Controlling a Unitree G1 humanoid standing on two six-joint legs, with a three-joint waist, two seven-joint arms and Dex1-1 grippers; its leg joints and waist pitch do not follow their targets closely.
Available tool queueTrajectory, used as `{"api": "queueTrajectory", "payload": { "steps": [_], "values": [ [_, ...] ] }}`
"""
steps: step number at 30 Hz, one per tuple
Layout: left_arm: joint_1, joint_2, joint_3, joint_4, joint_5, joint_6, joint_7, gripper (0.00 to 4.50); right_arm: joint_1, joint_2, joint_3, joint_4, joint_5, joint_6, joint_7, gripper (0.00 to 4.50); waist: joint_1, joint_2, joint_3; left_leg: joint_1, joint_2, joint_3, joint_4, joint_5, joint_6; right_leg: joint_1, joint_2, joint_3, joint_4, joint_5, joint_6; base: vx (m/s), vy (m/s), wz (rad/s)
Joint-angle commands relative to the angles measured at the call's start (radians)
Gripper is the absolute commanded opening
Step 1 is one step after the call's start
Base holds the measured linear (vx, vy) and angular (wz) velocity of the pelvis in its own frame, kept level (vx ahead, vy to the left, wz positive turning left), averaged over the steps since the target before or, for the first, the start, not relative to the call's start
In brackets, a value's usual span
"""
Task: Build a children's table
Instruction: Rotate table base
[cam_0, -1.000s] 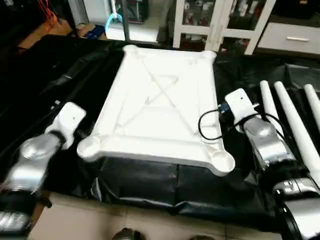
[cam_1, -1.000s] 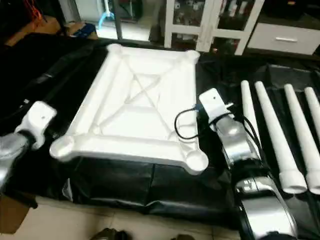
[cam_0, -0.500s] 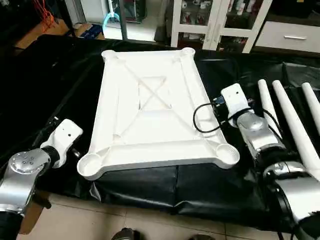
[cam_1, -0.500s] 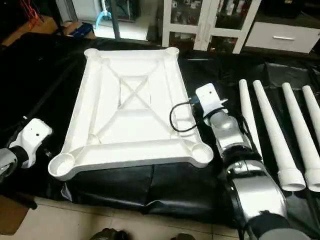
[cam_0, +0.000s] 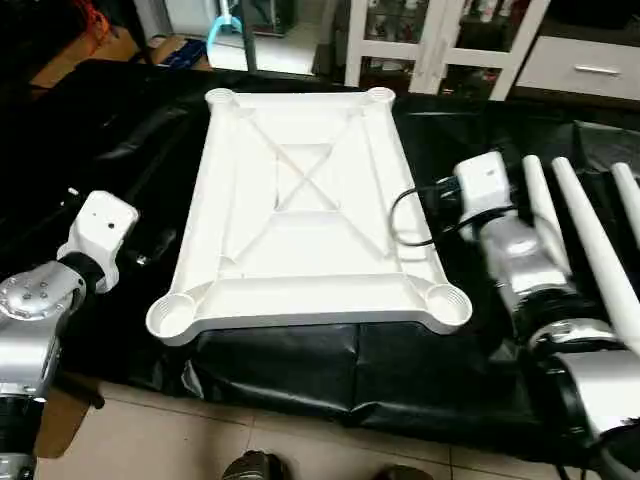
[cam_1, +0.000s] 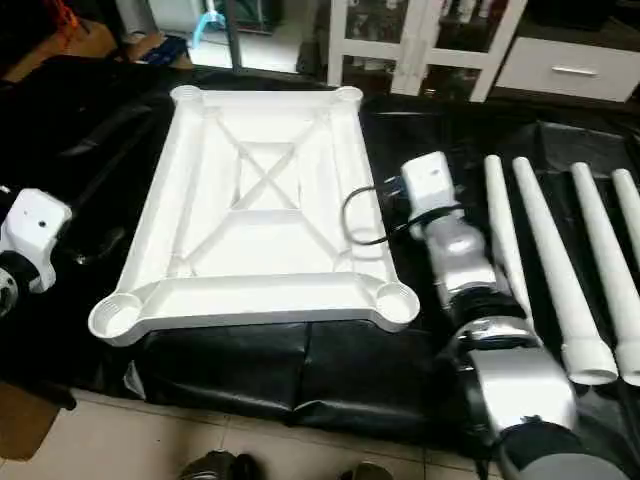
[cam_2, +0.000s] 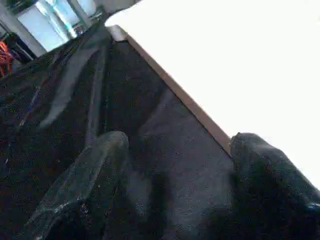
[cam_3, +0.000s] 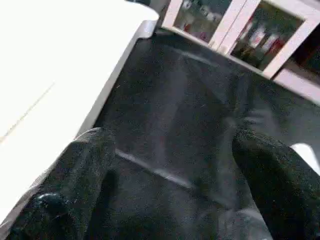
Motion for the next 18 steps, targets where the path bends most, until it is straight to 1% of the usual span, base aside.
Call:
{"api": "queueTrajectory", "payload": {
  "steps": [1,2,4,5,6,7,8,9,10,11,12,13,14,15,16,17,18],
  "values": [
    [-0.018,-0.002,-0.021,0.04,0.025,-0.019,0.009,3.72,0.008,-0.006,0.0,-0.015,-0.008,-0.004,-0.01,4.24,0.002,0.017,-0.075,0.05,0.071,-0.023,-0.075,-0.043,0.095,0.036,-0.047,0.018,-0.045,0.248,-0.333,0.0,0.0,0.0],
    [-0.031,-0.01,-0.036,0.068,0.047,-0.041,0.03,3.72,0.011,-0.009,0.001,-0.018,-0.011,-0.001,-0.018,4.24,0.003,0.018,-0.074,0.053,0.072,-0.023,-0.078,-0.079,0.087,0.034,-0.046,0.019,-0.049,0.215,-0.329,0.0,0.0,0.0],
    [-0.058,-0.038,-0.043,0.097,0.055,-0.058,0.063,3.72,0.017,-0.012,0.002,-0.024,-0.015,0.0,-0.024,4.24,0.002,0.018,-0.073,0.052,0.074,-0.024,-0.082,-0.097,0.071,0.036,-0.047,0.019,-0.05,0.201,-0.327,0.0,0.0,0.0],
    [-0.077,-0.064,-0.041,0.103,0.046,-0.065,0.077,3.72,0.02,-0.011,0.004,-0.021,-0.016,0.0,-0.023,4.24,0.004,0.019,-0.075,0.056,0.074,-0.023,-0.082,-0.102,0.06,0.035,-0.047,0.019,-0.05,0.206,-0.328,0.0,0.0,0.0],
    [-0.091,-0.085,-0.039,0.107,0.036,-0.063,0.086,3.72,0.02,-0.009,0.006,-0.016,-0.016,-0.001,-0.021,4.24,0.004,0.019,-0.075,0.056,0.074,-0.023,-0.082,-0.102,0.06,0.035,-0.047,0.019,-0.05,0.206,-0.328,0.0,0.0,0.0],
    [-0.094,-0.09,-0.04,0.109,0.037,-0.063,0.089,3.72,0.02,-0.008,0.007,-0.013,-0.017,-0.001,-0.021,4.24,0.006,0.019,-0.076,0.049,0.074,-0.024,-0.08,-0.084,0.064,0.039,-0.051,0.019,-0.047,0.23,-0.327,0.0,0.0,0.0],
    [-0.106,-0.107,-0.044,0.118,0.037,-0.064,0.1,3.72,0.018,-0.006,0.011,-0.004,-0.02,-0.003,-0.019,4.24,0.005,0.017,-0.076,0.05,0.073,-0.023,-0.081,-0.089,0.066,0.037,-0.05,0.019,-0.048,0.226,-0.324,0.0,0.0,0.0],
    [-0.124,-0.135,-0.068,0.168,0.06,-0.083,0.115,3.72,0.012,0.002,0.021,0.02,-0.026,-0.004,-0.022,4.24,0.005,0.018,-0.076,0.049,0.073,-0.023,-0.08,-0.088,0.067,0.038,-0.05,0.019,-0.048,0.227,-0.323,0.0,0.0,0.0],
    [-0.124,-0.135,-0.068,0.168,0.06,-0.083,0.115,3.72,0.012,0.002,0.021,0.02,-0.026,-0.004,-0.022,4.24,0.005,0.017,-0.075,0.049,0.072,-0.022,-0.081,-0.099,0.069,0.037,-0.051,0.02,-0.051,0.214,-0.32,0.0,0.0,0.0],
    [-0.129,-0.142,-0.08,0.194,0.073,-0.096,0.119,3.72,0.009,0.006,0.024,0.029,-0.028,-0.003,-0.024,4.24,0.005,0.017,-0.075,0.049,0.073,-0.022,-0.082,-0.104,0.069,0.037,-0.052,0.02,-0.051,0.209,-0.319,0.0,0.0,0.0],
    [-0.129,-0.142,-0.08,0.194,0.073,-0.096,0.119,3.72,0.009,0.006,0.024,0.029,-0.028,-0.003,-0.024,4.24,0.004,0.017,-0.075,0.049,0.073,-0.022,-0.082,-0.109,0.069,0.036,-0.051,0.02,-0.052,0.202,-0.318,0.0,0.0,0.0],
    [-0.135,-0.134,-0.096,0.286,0.121,-0.145,0.171,3.72,-0.002,0.02,0.034,0.049,-0.038,0.001,-0.03,4.24,0.003,0.017,-0.074,0.046,0.072,-0.024,-0.083,-0.111,0.07,0.035,-0.05,0.02,-0.052,0.198,-0.313,0.0,0.0,0.0],
    [-0.136,-0.126,-0.092,0.322,0.135,-0.162,0.194,3.72,-0.006,0.026,0.039,0.054,-0.044,0.002,-0.029,4.24,-0.001,0.015,-0.075,0.045,0.072,-0.024,-0.083,-0.109,0.072,0.039,-0.052,0.02,-0.05,0.206,-0.311,0.0,0.0,0.0],
    [-0.136,-0.126,-0.092,0.322,0.135,-0.162,0.194,3.72,-0.006,0.026,0.039,0.054,-0.044,0.002,-0.029,4.24,-0.002,0.016,-0.076,0.044,0.072,-0.025,-0.082,-0.105,0.075,0.038,-0.053,0.02,-0.05,0.211,-0.31,0.0,0.0,0.0],
    [-0.137,-0.121,-0.088,0.345,0.143,-0.173,0.208,3.72,-0.008,0.031,0.042,0.057,-0.049,0.002,-0.028,4.24,-0.004,0.016,-0.077,0.045,0.073,-0.024,-0.081,-0.097,0.081,0.038,-0.054,0.02,-0.05,0.223,-0.312,0.0,0.0,0.0],
    [-0.131,-0.114,-0.083,0.354,0.145,-0.17,0.208,3.72,-0.011,0.036,0.045,0.06,-0.052,0.002,-0.026,4.24,-0.004,0.012,-0.076,0.043,0.076,-0.024,-0.081,-0.087,0.089,0.038,-0.055,0.02,-0.049,0.235,-0.315,0.0,0.0,0.0],
    [-0.123,-0.107,-0.083,0.355,0.147,-0.167,0.202,3.72,-0.014,0.04,0.047,0.062,-0.054,0.002,-0.024,4.24,-0.004,0.014,-0.075,0.043,0.077,-0.024,-0.081,-0.086,0.091,0.038,-0.055,0.02,-0.048,0.235,-0.316,0.0,0.0,0.0]
  ]
}}
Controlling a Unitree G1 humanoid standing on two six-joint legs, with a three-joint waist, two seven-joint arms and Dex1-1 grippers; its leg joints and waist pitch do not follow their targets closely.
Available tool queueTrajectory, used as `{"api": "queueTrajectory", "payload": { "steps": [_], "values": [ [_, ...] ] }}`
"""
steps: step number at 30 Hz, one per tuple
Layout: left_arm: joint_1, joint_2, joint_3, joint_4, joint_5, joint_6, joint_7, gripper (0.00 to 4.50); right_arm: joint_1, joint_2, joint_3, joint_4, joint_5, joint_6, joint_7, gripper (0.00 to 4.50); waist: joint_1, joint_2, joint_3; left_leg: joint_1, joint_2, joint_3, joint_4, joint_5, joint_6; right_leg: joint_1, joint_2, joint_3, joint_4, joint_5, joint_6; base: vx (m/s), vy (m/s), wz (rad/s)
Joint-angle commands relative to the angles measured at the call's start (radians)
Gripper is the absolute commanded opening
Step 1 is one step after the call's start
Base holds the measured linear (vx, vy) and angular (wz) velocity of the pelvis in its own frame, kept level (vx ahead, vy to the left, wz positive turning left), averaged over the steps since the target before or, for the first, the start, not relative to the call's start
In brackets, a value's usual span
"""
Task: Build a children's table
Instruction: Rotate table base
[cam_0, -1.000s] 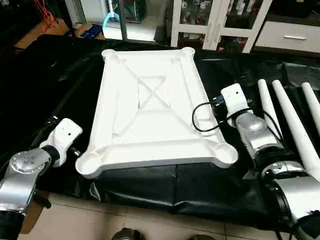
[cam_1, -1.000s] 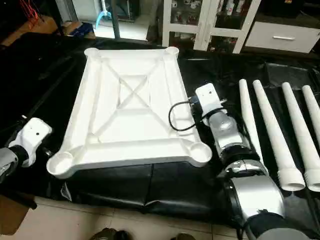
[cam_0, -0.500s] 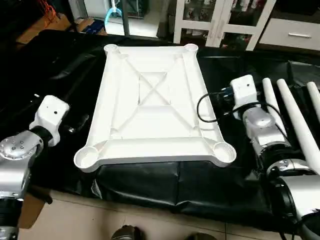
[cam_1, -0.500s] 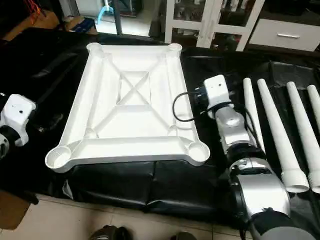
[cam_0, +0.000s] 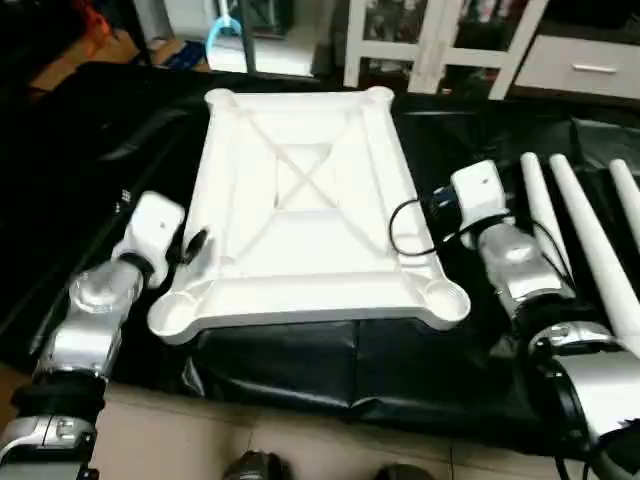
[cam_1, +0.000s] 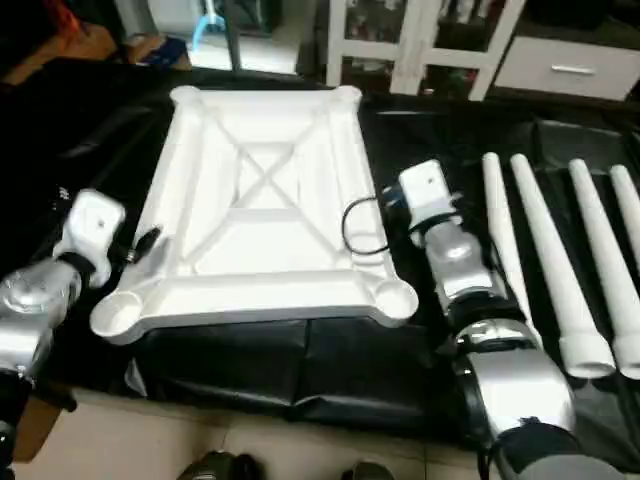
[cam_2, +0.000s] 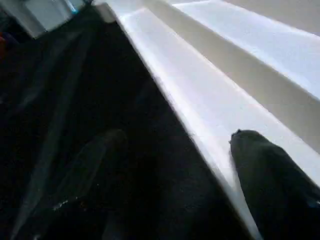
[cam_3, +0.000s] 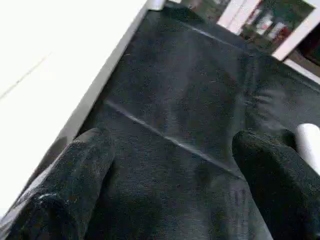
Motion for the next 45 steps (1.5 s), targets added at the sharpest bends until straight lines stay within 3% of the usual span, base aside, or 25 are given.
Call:
{"api": "queueTrajectory", "payload": {
  "steps": [1,3,4,7,12,16,18,19,21,25,29,31,33,34,35,36,37,39,42,43,44,45],
  "values": [
    [0.018,0.023,0.006,0.028,0.017,0.008,0.002,3.72,-0.02,0.003,0.008,0.008,-0.011,0.003,0.004,4.24,0.005,0.008,-0.078,0.045,0.074,-0.032,-0.08,-0.088,0.091,0.038,-0.053,0.019,-0.048,0.227,-0.312,0.0,0.0,0.0],
    [0.06,0.048,-0.01,0.019,0.024,0.034,-0.038,3.72,-0.036,0.021,0.017,0.019,-0.018,0.003,0.006,4.24,0.003,0.008,-0.076,0.043,0.075,-0.032,-0.082,-0.091,0.091,0.037,-0.054,0.019,-0.047,0.212,-0.314,0.0,0.0,0.0],
    [0.064,0.05,-0.013,0.018,0.026,0.036,-0.042,3.72,-0.038,0.022,0.018,0.02,-0.019,0.003,0.006,4.24,0.001,0.003,-0.073,0.038,0.076,-0.032,-0.085,-0.093,0.094,0.04,-0.056,0.019,-0.047,0.198,-0.312,0.0,0.0,0.0],
    [0.107,0.072,-0.022,0.008,0.038,0.07,-0.049,3.72,-0.063,0.046,0.027,0.034,-0.024,0.002,0.007,4.24,-0.003,0.004,-0.068,0.047,0.078,-0.026,-0.089,-0.134,0.085,0.033,-0.056,0.023,-0.055,0.135,-0.311,0.0,0.0,0.0],
    [0.174,0.093,0.0,-0.063,0.023,0.147,-0.064,3.72,-0.096,0.087,0.041,0.053,-0.033,-0.001,0.008,4.24,-0.004,0.006,-0.065,0.048,0.083,-0.025,-0.098,-0.164,0.058,0.032,-0.057,0.026,-0.058,0.091,-0.302,0.0,0.0,0.0],
    [0.253,0.112,0.031,-0.188,-0.002,0.24,-0.081,3.72,-0.118,0.134,0.054,0.065,-0.046,-0.007,0.017,4.24,-0.018,0.001,-0.062,0.038,0.081,-0.026,-0.098,-0.134,0.079,0.035,-0.058,0.025,-0.058,0.105,-0.307,0.0,0.0,0.0],
    [0.318,0.119,0.055,-0.312,-0.028,0.338,-0.088,3.72,-0.129,0.174,0.062,0.079,-0.048,-0.012,0.027,4.24,-0.018,0.003,-0.064,0.044,0.085,-0.023,-0.096,-0.132,0.085,0.033,-0.061,0.028,-0.06,0.102,-0.314,0.0,0.0,0.0],
    [0.331,0.12,0.057,-0.335,-0.031,0.353,-0.089,3.72,-0.129,0.18,0.062,0.081,-0.047,-0.013,0.029,4.24,-0.018,-0.003,-0.064,0.044,0.084,-0.021,-0.096,-0.118,0.095,0.032,-0.057,0.027,-0.062,0.109,-0.316,0.0,0.0,0.0],
    [0.36,0.121,0.064,-0.393,-0.036,0.387,-0.09,3.72,-0.131,0.2,0.059,0.087,-0.039,-0.015,0.034,4.24,-0.016,0.002,-0.063,0.048,0.083,-0.019,-0.094,-0.107,0.103,0.028,-0.054,0.027,-0.062,0.12,-0.318,0.0,0.0,0.0],
    [0.379,0.117,0.086,-0.47,-0.045,0.42,-0.084,3.72,-0.135,0.224,0.051,0.091,-0.034,-0.025,0.027,4.24,-0.011,-0.004,-0.062,0.051,0.083,-0.017,-0.098,-0.108,0.104,0.026,-0.05,0.027,-0.065,0.105,-0.308,0.0,0.0,0.0],
    [0.349,0.095,0.109,-0.5,-0.063,0.395,-0.058,3.72,-0.142,0.208,0.035,0.093,-0.028,-0.034,-0.03,4.24,-0.004,0.002,-0.062,0.055,0.082,-0.016,-0.1,-0.114,0.083,0.022,-0.046,0.027,-0.064,0.101,-0.298,0.0,0.0,0.0],
    [0.326,0.069,0.124,-0.536,-0.083,0.422,-0.032,3.72,-0.148,0.178,0.007,0.09,-0.01,-0.05,-0.078,4.24,0.006,0.007,-0.066,0.062,0.081,-0.013,-0.098,-0.108,0.058,0.021,-0.043,0.026,-0.061,0.132,-0.292,0.0,0.0,0.0],
    [0.296,0.044,0.136,-0.55,-0.086,0.42,0.003,3.72,-0.15,0.139,-0.029,0.077,0.015,-0.082,-0.113,4.24,0.012,0.004,-0.067,0.06,0.079,-0.012,-0.097,-0.103,0.058,0.022,-0.043,0.027,-0.059,0.159,-0.285,0.0,0.0,0.0],
    [0.273,0.027,0.147,-0.552,-0.093,0.412,0.023,3.72,-0.146,0.112,-0.054,0.062,0.037,-0.102,-0.107,4.24,0.017,0.015,-0.07,0.066,0.079,-0.011,-0.095,-0.111,0.05,0.018,-0.042,0.025,-0.059,0.158,-0.28,0.0,0.0,0.0],
    [0.253,0.012,0.159,-0.565,-0.106,0.416,0.03,3.72,-0.137,0.083,-0.073,0.04,0.051,-0.125,-0.099,4.24,0.031,0.01,-0.072,0.071,0.077,-0.006,-0.09,-0.1,0.04,0.018,-0.036,0.025,-0.055,0.206,-0.269,0.0,0.0,0.0],
    [0.253,0.012,0.159,-0.565,-0.106,0.416,0.03,3.72,-0.137,0.083,-0.073,0.04,0.051,-0.125,-0.099,4.24,0.031,0.01,-0.072,0.071,0.077,-0.006,-0.09,-0.1,0.04,0.018,-0.036,0.025,-0.055,0.206,-0.269,0.0,0.0,0.0],
    [0.233,0.006,0.168,-0.574,-0.115,0.42,0.034,3.72,-0.122,0.053,-0.095,0.008,0.072,-0.145,-0.073,4.24,0.036,0.006,-0.073,0.059,0.073,-0.007,-0.087,-0.063,0.046,0.025,-0.035,0.022,-0.05,0.247,-0.254,0.0,0.0,0.0],
    [0.204,0.011,0.18,-0.595,-0.129,0.412,0.026,3.72,-0.077,0.009,-0.131,-0.081,0.116,-0.153,-0.002,4.24,0.041,0.01,-0.078,0.057,0.068,-0.009,-0.081,-0.04,0.054,0.031,-0.031,0.019,-0.046,0.283,-0.238,0.0,0.0,0.0],
    [0.172,0.007,0.198,-0.615,-0.168,0.41,0.01,3.72,-0.026,-0.025,-0.148,-0.174,0.141,-0.134,0.05,4.24,0.044,0.004,-0.082,0.055,0.068,-0.011,-0.078,-0.023,0.052,0.033,-0.031,0.017,-0.047,0.299,-0.235,0.0,0.0,0.0],
    [0.115,-0.02,0.216,-0.629,-0.225,0.448,0.005,3.72,0.048,-0.055,-0.154,-0.313,0.152,-0.077,0.078,4.24,0.048,0.004,-0.076,0.054,0.066,-0.009,-0.082,-0.034,0.047,0.036,-0.03,0.019,-0.055,0.281,-0.234,0.0,0.0,0.0],
    [0.086,-0.039,0.213,-0.635,-0.263,0.487,-0.013,3.72,0.095,-0.069,-0.149,-0.404,0.15,-0.023,0.097,4.24,0.058,0.009,-0.081,0.067,0.071,-0.01,-0.081,-0.034,0.035,0.028,-0.029,0.019,-0.053,0.289,-0.239,0.0,0.0,0.0],
    [0.058,-0.065,0.199,-0.635,-0.285,0.518,-0.021,4.01,0.147,-0.08,-0.142,-0.507,0.149,0.025,0.121,4.24,0.052,0.004,-0.082,0.059,0.068,-0.01,-0.08,-0.029,0.036,0.033,-0.028,0.018,-0.05,0.295,-0.247,0.0,0.0,0.0]
  ]
}}
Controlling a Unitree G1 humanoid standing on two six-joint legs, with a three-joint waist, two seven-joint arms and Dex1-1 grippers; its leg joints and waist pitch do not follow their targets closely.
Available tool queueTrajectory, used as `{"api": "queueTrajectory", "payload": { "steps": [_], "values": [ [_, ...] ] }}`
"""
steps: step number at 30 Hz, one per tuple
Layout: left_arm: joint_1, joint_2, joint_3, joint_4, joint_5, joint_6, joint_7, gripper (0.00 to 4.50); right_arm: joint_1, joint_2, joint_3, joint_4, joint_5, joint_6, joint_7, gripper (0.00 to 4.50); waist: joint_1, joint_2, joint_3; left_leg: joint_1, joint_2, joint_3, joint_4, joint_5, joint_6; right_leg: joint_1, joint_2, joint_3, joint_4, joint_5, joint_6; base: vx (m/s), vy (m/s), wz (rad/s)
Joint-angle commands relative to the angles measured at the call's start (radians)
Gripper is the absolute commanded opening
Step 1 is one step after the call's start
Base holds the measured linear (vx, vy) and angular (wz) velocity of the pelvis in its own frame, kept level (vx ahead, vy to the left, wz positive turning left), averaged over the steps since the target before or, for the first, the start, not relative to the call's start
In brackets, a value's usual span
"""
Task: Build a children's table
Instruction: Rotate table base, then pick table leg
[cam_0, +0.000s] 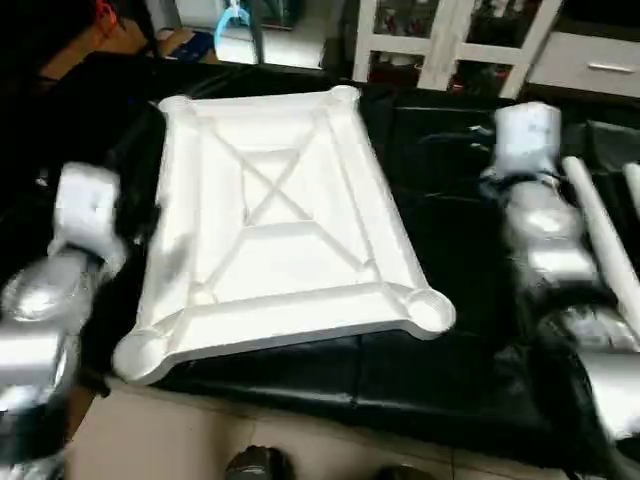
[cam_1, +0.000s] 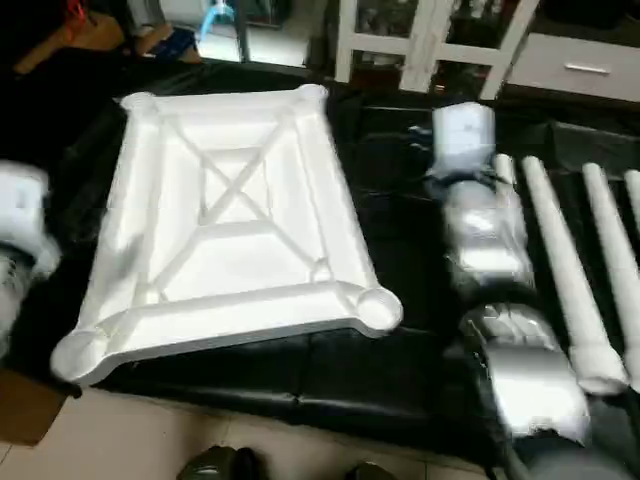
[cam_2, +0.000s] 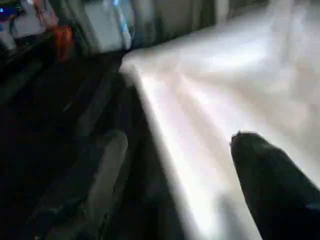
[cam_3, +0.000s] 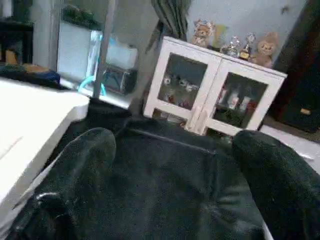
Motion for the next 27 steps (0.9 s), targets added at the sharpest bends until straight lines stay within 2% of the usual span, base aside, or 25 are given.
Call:
{"api": "queueTrajectory", "payload": {
  "steps": [1,2,3,4,5,6,7,8,9,10,11,12,13,14,16,17,18,19,21,23,24,25,27],
  "values": [
    [-0.053,-0.066,-0.028,-0.018,-0.061,0.079,-0.009,4.01,0.097,-0.021,0.013,-0.238,0.015,0.126,0.058,4.24,0.004,0.014,-0.082,0.053,0.057,-0.03,-0.067,-0.044,0.039,0.041,-0.029,0.019,-0.045,0.266,-0.25,0.0,0.0,0.0],
    [-0.081,-0.127,-0.046,-0.018,-0.088,0.106,0.008,4.08,0.158,-0.033,0.019,-0.359,0.028,0.198,0.081,4.24,-0.002,0.01,-0.078,0.049,0.059,-0.031,-0.07,-0.057,0.039,0.043,-0.032,0.022,-0.047,0.263,-0.25,0.0,0.0,0.0],
    [-0.09,-0.152,-0.054,-0.018,-0.097,0.115,0.017,4.08,0.182,-0.039,0.021,-0.404,0.038,0.222,0.089,4.24,0.001,0.009,-0.083,0.048,0.059,-0.032,-0.068,-0.056,0.043,0.046,-0.037,0.022,-0.045,0.263,-0.257,0.0,0.0,0.0],
    [-0.102,-0.186,-0.066,-0.019,-0.108,0.126,0.028,4.14,0.214,-0.047,0.023,-0.464,0.051,0.255,0.1,4.24,0.001,0.009,-0.082,0.042,0.061,-0.035,-0.071,-0.065,0.053,0.05,-0.043,0.022,-0.05,0.24,-0.257,0.0,0.0,0.0],
    [-0.116,-0.261,-0.145,-0.019,-0.089,0.111,0.036,4.28,0.307,-0.062,0.012,-0.647,0.095,0.358,0.099,4.24,0.001,0.034,-0.079,0.047,0.066,-0.039,-0.073,-0.092,0.047,0.043,-0.043,0.022,-0.054,0.207,-0.254,0.0,0.0,0.0],
    [-0.115,-0.286,-0.201,-0.02,-0.059,0.085,0.029,4.41,0.358,-0.069,0.002,-0.747,0.119,0.416,0.088,4.24,-0.005,0.022,-0.074,0.046,0.066,-0.038,-0.077,-0.1,0.052,0.047,-0.04,0.024,-0.064,0.197,-0.242,0.0,0.0,0.0],
    [-0.108,-0.305,-0.25,-0.025,-0.031,0.035,0.025,4.41,0.412,-0.069,-0.023,-0.867,0.142,0.506,0.056,4.24,-0.001,0.026,-0.077,0.047,0.068,-0.042,-0.075,-0.095,0.053,0.05,-0.042,0.023,-0.059,0.201,-0.239,0.0,0.0,0.0],
    [-0.105,-0.309,-0.261,-0.026,-0.024,0.021,0.025,4.41,0.426,-0.068,-0.031,-0.899,0.148,0.532,0.046,4.24,-0.006,0.027,-0.078,0.04,0.065,-0.044,-0.074,-0.086,0.066,0.051,-0.044,0.022,-0.06,0.213,-0.227,0.0,0.0,0.0],
    [-0.096,-0.309,-0.29,-0.035,-0.005,-0.001,0.022,4.41,0.459,-0.067,-0.051,-0.986,0.16,0.616,0.02,4.24,-0.01,0.023,-0.076,0.035,0.063,-0.045,-0.077,-0.081,0.073,0.056,-0.044,0.022,-0.064,0.206,-0.225,0.0,0.0,0.0],
    [-0.093,-0.307,-0.298,-0.039,0.001,-0.004,0.021,4.41,0.467,-0.067,-0.057,-1.01,0.162,0.642,0.013,4.24,-0.016,0.035,-0.072,0.036,0.064,-0.045,-0.08,-0.089,0.074,0.054,-0.045,0.021,-0.069,0.179,-0.23,0.0,0.0,0.0],
    [-0.082,-0.304,-0.309,-0.052,0.008,-0.02,0.021,4.41,0.484,-0.059,-0.079,-1.09,0.163,0.741,-0.006,4.24,-0.028,0.038,-0.071,0.036,0.061,-0.045,-0.081,-0.1,0.075,0.056,-0.043,0.019,-0.073,0.153,-0.237,0.0,0.0,0.0],
    [-0.067,-0.301,-0.304,-0.074,0.006,-0.026,0.023,4.41,0.492,-0.054,-0.096,-1.179,0.156,0.888,-0.016,4.24,-0.036,0.033,-0.067,0.032,0.058,-0.045,-0.081,-0.101,0.077,0.057,-0.042,0.019,-0.074,0.142,-0.239,0.0,0.0,0.0],
    [-0.066,-0.301,-0.303,-0.076,0.005,-0.027,0.024,4.41,0.492,-0.055,-0.096,-1.187,0.156,0.902,-0.016,4.24,-0.039,0.038,-0.065,0.032,0.056,-0.046,-0.081,-0.103,0.079,0.058,-0.042,0.019,-0.075,0.122,-0.243,0.0,0.0,0.0],
    [-0.061,-0.307,-0.293,-0.088,0.0,-0.021,0.029,4.41,0.493,-0.057,-0.1,-1.227,0.15,0.978,-0.009,4.24,-0.052,0.044,-0.06,0.034,0.055,-0.044,-0.082,-0.13,0.08,0.054,-0.044,0.02,-0.085,0.033,-0.242,0.0,0.0,0.0],
    [-0.044,-0.305,-0.281,-0.12,-0.012,-0.002,0.021,4.48,0.491,-0.079,-0.112,-1.278,0.148,1.158,0.001,4.37,-0.06,0.043,-0.055,0.037,0.055,-0.044,-0.083,-0.126,0.077,0.05,-0.041,0.022,-0.091,-0.021,-0.24,0.0,0.0,0.0],
    [-0.025,-0.294,-0.295,-0.146,-0.026,0.017,-0.01,4.48,0.478,-0.089,-0.135,-1.269,0.157,1.24,0.0,4.37,-0.062,0.043,-0.054,0.039,0.058,-0.044,-0.084,-0.127,0.073,0.045,-0.042,0.023,-0.094,-0.044,-0.237,0.0,0.0,0.0],
    [-0.011,-0.285,-0.309,-0.163,-0.036,0.024,-0.03,4.48,0.472,-0.1,-0.151,-1.272,0.179,1.306,-0.012,4.37,-0.062,0.045,-0.054,0.041,0.057,-0.045,-0.083,-0.116,0.07,0.046,-0.042,0.023,-0.091,-0.045,-0.238,0.0,0.0,0.0],
    [0.001,-0.274,-0.329,-0.174,-0.036,0.018,-0.051,4.48,0.467,-0.118,-0.157,-1.265,0.193,1.342,-0.015,4.37,-0.061,0.047,-0.054,0.045,0.059,-0.045,-0.084,-0.094,0.07,0.042,-0.039,0.024,-0.092,-0.039,-0.236,0.0,0.0,0.0],
    [0.01,-0.263,-0.348,-0.182,-0.035,0.014,-0.07,4.48,0.462,-0.133,-0.157,-1.253,0.204,1.345,-0.013,4.37,-0.059,0.053,-0.056,0.048,0.059,-0.045,-0.082,-0.074,0.061,0.039,-0.036,0.023,-0.088,-0.014,-0.224,0.0,0.0,0.0],
    [0.033,-0.238,-0.394,-0.211,-0.059,0.007,-0.134,4.48,0.42,-0.19,-0.132,-1.204,0.205,1.411,0.002,4.37,-0.059,0.048,-0.056,0.05,0.058,-0.044,-0.081,-0.045,0.056,0.04,-0.037,0.023,-0.084,0.021,-0.227,0.0,0.0,0.0],
    [0.039,-0.232,-0.405,-0.222,-0.071,0.011,-0.154,4.48,0.403,-0.205,-0.125,-1.187,0.201,1.432,0.008,4.37,-0.058,0.049,-0.054,0.051,0.058,-0.043,-0.082,-0.046,0.053,0.039,-0.038,0.023,-0.085,0.019,-0.229,0.0,0.0,0.0],
    [0.044,-0.224,-0.418,-0.241,-0.091,0.025,-0.181,4.48,0.38,-0.22,-0.119,-1.146,0.192,1.448,0.012,4.37,-0.058,0.044,-0.052,0.052,0.058,-0.039,-0.081,-0.055,0.05,0.037,-0.039,0.025,-0.088,0.016,-0.232,0.0,0.0,0.0],
    [0.046,-0.201,-0.443,-0.278,-0.112,0.06,-0.227,4.48,0.329,-0.246,-0.104,-1.051,0.162,1.471,0.024,4.37,-0.056,0.043,-0.055,0.05,0.057,-0.04,-0.081,-0.047,0.048,0.041,-0.042,0.025,-0.083,0.017,-0.241,0.0,0.0,0.0]
  ]
}}
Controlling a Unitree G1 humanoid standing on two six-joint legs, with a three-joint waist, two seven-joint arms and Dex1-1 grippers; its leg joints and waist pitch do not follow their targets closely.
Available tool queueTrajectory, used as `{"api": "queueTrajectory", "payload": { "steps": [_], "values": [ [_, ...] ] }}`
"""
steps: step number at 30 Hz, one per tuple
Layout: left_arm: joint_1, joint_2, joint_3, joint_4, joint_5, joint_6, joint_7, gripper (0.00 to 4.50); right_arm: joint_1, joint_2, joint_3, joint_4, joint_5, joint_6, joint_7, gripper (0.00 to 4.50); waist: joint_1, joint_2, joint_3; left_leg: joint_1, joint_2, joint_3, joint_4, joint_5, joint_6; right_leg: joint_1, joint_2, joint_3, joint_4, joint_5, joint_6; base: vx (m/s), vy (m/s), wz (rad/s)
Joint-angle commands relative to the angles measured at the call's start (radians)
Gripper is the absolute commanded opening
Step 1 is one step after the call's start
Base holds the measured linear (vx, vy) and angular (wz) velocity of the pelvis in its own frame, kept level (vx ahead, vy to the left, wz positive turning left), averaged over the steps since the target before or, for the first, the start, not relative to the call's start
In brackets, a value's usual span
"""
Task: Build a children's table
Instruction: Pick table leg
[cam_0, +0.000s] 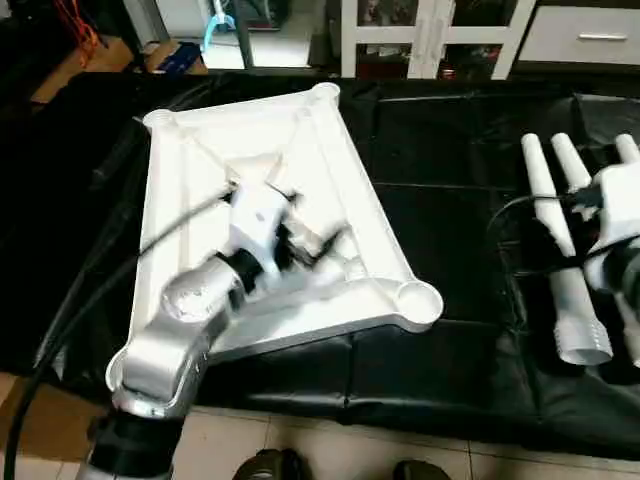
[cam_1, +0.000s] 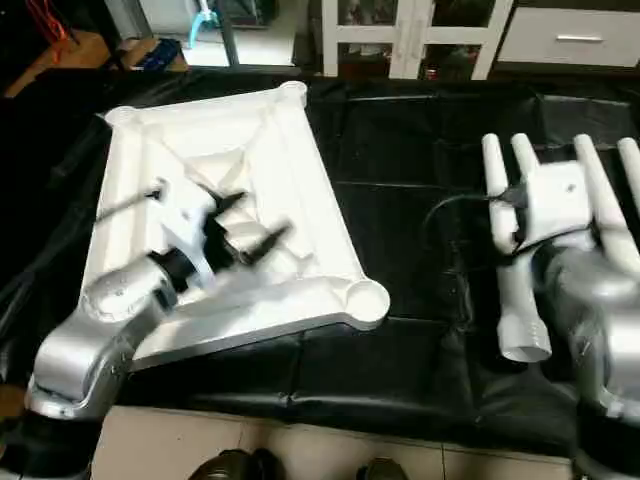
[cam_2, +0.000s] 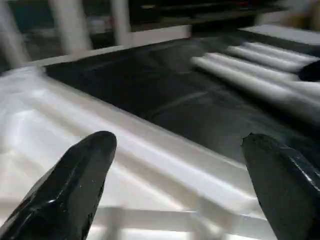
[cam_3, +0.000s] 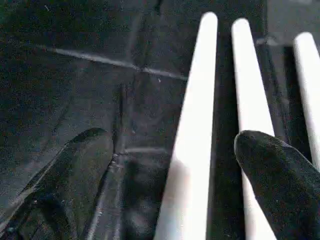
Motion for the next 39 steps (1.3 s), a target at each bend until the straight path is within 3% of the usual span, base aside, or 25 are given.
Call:
{"api": "queueTrajectory", "payload": {
  "steps": [1,2,3,4,5,6,7,10,17,21,33,39],
  "values": [
    [0.005,0.022,-0.022,-0.048,-0.021,0.031,-0.042,4.48,-0.02,-0.016,0.011,0.07,-0.022,0.037,0.016,4.37,-0.002,-0.025,-0.061,0.047,0.06,-0.035,-0.07,-0.052,0.049,0.035,-0.044,0.026,-0.063,-0.006,-0.267,0.0,0.0,0.0],
    [0.007,0.028,-0.025,-0.059,-0.024,0.041,-0.049,4.48,-0.035,-0.022,0.013,0.092,-0.012,0.056,0.026,4.37,-0.004,-0.042,-0.061,0.045,0.06,-0.032,-0.069,-0.045,0.057,0.038,-0.043,0.027,-0.064,0.006,-0.27,0.0,0.0,0.0],
    [0.009,0.04,-0.029,-0.075,-0.026,0.057,-0.059,4.48,-0.056,-0.027,0.01,0.126,0.003,0.082,0.032,4.37,-0.002,-0.035,-0.062,0.043,0.06,-0.035,-0.068,-0.037,0.061,0.041,-0.045,0.027,-0.058,0.011,-0.274,0.0,0.0,0.0],
    [0.009,0.041,-0.03,-0.076,-0.027,0.058,-0.059,4.48,-0.058,-0.028,0.01,0.129,0.004,0.084,0.032,4.37,-0.002,-0.04,-0.062,0.043,0.059,-0.034,-0.068,-0.029,0.067,0.041,-0.045,0.027,-0.059,0.015,-0.274,0.0,0.0,0.0],
    [0.013,0.065,-0.044,-0.097,-0.023,0.068,-0.078,4.48,-0.082,-0.027,-0.008,0.183,0.027,0.116,0.044,4.37,-0.002,-0.035,-0.066,0.046,0.059,-0.034,-0.063,-0.008,0.077,0.04,-0.043,0.026,-0.056,0.036,-0.28,0.0,0.0,0.0],
    [0.015,0.073,-0.048,-0.103,-0.023,0.071,-0.085,4.48,-0.089,-0.029,-0.014,0.199,0.04,0.13,0.048,4.37,-0.003,-0.043,-0.065,0.044,0.059,-0.034,-0.064,-0.001,0.084,0.042,-0.043,0.026,-0.056,0.045,-0.282,0.0,0.0,0.0],
    [0.017,0.08,-0.049,-0.111,-0.023,0.073,-0.088,4.48,-0.093,-0.033,-0.017,0.221,0.037,0.126,0.043,4.37,-0.003,-0.045,-0.065,0.042,0.06,-0.033,-0.063,0.014,0.092,0.042,-0.043,0.027,-0.053,0.061,-0.286,0.0,0.0,0.0],
    [0.019,0.095,-0.042,-0.129,-0.028,0.082,-0.089,4.48,-0.107,-0.04,-0.038,0.288,0.039,0.131,0.046,4.37,0.0,-0.04,-0.066,0.045,0.062,-0.032,-0.06,0.029,0.094,0.042,-0.043,0.026,-0.05,0.079,-0.297,0.0,0.0,0.0],
    [0.009,0.107,-0.028,-0.148,-0.033,0.114,-0.08,4.48,-0.123,-0.027,-0.067,0.407,0.061,0.162,0.078,4.37,0.008,-0.045,-0.066,0.043,0.06,-0.03,-0.056,0.04,0.101,0.046,-0.044,0.026,-0.044,0.104,-0.321,0.0,0.0,0.0],
    [0.008,0.113,-0.019,-0.156,-0.039,0.127,-0.076,4.5,-0.117,-0.018,-0.099,0.453,0.078,0.179,0.088,4.0,0.009,-0.045,-0.066,0.042,0.06,-0.029,-0.055,0.032,0.102,0.046,-0.044,0.025,-0.045,0.094,-0.329,0.0,0.0,0.0],
    [0.011,0.121,-0.019,-0.174,-0.049,0.142,-0.079,4.5,-0.111,-0.013,-0.126,0.505,0.105,0.203,0.12,3.08,0.015,-0.048,-0.07,0.043,0.06,-0.027,-0.053,0.035,0.101,0.046,-0.043,0.024,-0.044,0.081,-0.332,0.0,0.0,0.0],
    [0.022,0.121,-0.015,-0.194,-0.075,0.155,-0.089,4.5,-0.105,0.004,-0.157,0.523,0.106,0.192,0.111,2.61,0.019,-0.049,-0.077,0.043,0.06,-0.027,-0.05,0.036,0.093,0.047,-0.043,0.023,-0.041,0.081,-0.33,0.0,0.0,0.0]
  ]
}}
